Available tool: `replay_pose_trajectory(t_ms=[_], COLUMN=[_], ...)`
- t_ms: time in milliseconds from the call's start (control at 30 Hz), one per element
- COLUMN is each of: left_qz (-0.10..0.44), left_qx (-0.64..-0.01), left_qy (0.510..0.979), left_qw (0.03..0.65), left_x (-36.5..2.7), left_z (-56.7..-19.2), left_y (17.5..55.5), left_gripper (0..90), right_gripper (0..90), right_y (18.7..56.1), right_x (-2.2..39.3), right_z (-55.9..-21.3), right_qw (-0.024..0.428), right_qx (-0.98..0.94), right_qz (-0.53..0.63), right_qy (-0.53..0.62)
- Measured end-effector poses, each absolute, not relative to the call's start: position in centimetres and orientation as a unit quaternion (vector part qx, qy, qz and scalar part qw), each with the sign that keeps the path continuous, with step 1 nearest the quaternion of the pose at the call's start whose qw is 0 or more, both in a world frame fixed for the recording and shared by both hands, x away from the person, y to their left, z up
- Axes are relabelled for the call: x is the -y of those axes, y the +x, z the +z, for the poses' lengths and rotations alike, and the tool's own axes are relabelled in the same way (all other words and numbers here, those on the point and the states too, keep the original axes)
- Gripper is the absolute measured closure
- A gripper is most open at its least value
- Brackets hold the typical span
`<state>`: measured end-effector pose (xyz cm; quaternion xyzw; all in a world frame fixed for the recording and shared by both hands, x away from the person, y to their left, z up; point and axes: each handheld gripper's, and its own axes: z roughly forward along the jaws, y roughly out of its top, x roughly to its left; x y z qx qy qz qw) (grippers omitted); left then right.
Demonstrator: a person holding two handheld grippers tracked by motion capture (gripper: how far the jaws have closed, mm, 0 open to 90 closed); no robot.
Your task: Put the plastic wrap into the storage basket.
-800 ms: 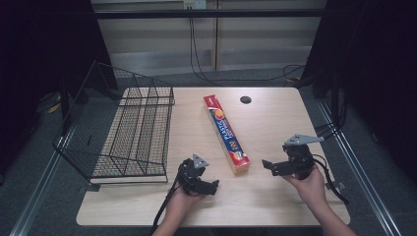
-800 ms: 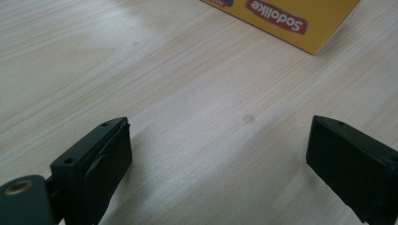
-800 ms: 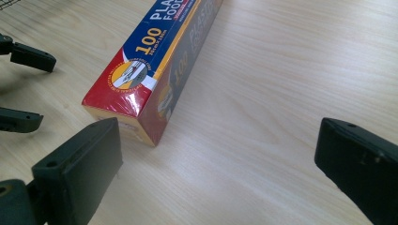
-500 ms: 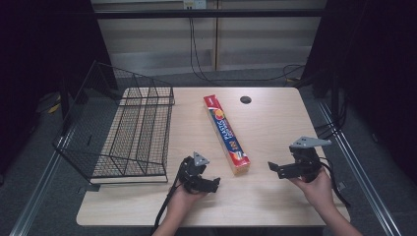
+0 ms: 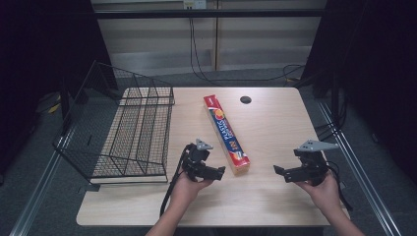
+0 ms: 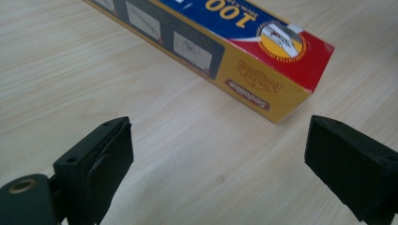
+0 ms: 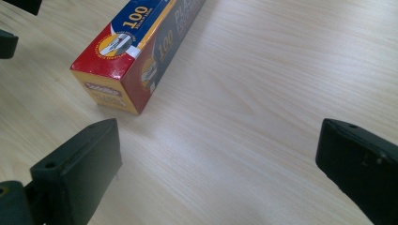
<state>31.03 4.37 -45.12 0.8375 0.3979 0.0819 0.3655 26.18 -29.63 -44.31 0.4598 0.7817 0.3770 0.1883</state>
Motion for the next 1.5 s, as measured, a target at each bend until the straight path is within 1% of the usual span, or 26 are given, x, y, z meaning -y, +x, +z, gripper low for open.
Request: replay_pose_trajectory(t_ms=[300,467,700,833,1033,1133,1200,1300,1500], left_qz=[0.078,0.077,0.073,0.067,0.059,0.055,0.06,0.045,0.057], left_qx=[-0.396,-0.402,-0.429,-0.437,-0.468,-0.479,-0.484,-0.493,-0.502], left_qy=[0.837,0.836,0.823,0.818,0.806,0.799,0.797,0.795,0.795], left_qw=[0.369,0.366,0.365,0.367,0.359,0.358,0.355,0.351,0.335], left_x=[-3.5,-2.6,-1.2,-0.7,0.4,0.9,1.0,1.3,2.0], left_z=[-43.4,-42.5,-41.4,-41.4,-42.0,-42.3,-42.5,-42.8,-43.3], left_y=[32.3,33.8,36.0,37.1,39.0,39.7,40.1,41.0,42.0], left_gripper=[9.1,8.6,9.6,10.5,11.0,14.7,15.0,15.0,17.2], right_gripper=[0.7,1.0,1.5,1.5,1.6,1.7,1.7,2.0,2.3], right_y=[26.2,26.2,26.2,26.2,26.2,26.2,26.2,26.2,26.2], right_x=[29.6,29.6,29.5,29.6,29.6,29.7,29.8,29.8,29.9], right_z=[-44.4,-44.4,-44.4,-44.4,-44.4,-44.3,-44.3,-44.3,-44.3], right_qw=[0.187,0.189,0.19,0.191,0.188,0.189,0.192,0.189,0.19], right_qx=[-0.781,-0.781,-0.784,-0.781,-0.782,-0.781,-0.78,-0.778,-0.778], right_qz=[0.379,0.381,0.381,0.384,0.384,0.386,0.386,0.389,0.389], right_qy=[0.459,0.457,0.453,0.455,0.454,0.452,0.454,0.456,0.456])
